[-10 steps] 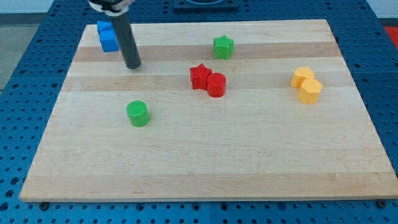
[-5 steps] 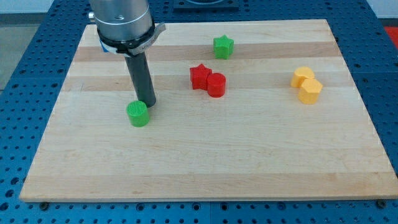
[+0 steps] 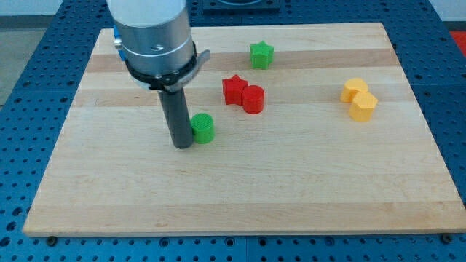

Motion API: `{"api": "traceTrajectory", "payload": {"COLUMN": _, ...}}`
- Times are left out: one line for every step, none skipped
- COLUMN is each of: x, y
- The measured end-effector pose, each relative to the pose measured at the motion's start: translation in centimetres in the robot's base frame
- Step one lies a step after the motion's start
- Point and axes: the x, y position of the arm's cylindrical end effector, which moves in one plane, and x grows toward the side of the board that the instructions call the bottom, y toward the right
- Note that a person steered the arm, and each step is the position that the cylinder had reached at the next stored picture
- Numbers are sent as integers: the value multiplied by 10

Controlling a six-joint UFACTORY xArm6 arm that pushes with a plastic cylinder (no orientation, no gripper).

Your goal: Move green circle towards bottom right corner

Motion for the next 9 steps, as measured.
{"api": "traceTrajectory", "payload": {"x": -28, "y": -24}}
{"api": "traceTrajectory", "payload": {"x": -31, "y": -14}}
{"api": "traceTrajectory", "payload": {"x": -5, "y": 25}}
{"api": "traceTrajectory", "payload": {"x": 2, "y": 72}}
{"api": "traceTrajectory", "payload": {"x": -10, "y": 36}}
{"api": "traceTrajectory", "payload": {"x": -27, "y": 49}}
{"api": "traceTrajectory", "payload": {"x": -24, "y": 94}}
{"api": "traceTrajectory", "payload": {"x": -24, "y": 118}}
{"api": "traceTrajectory", "payload": {"x": -6, "y": 130}}
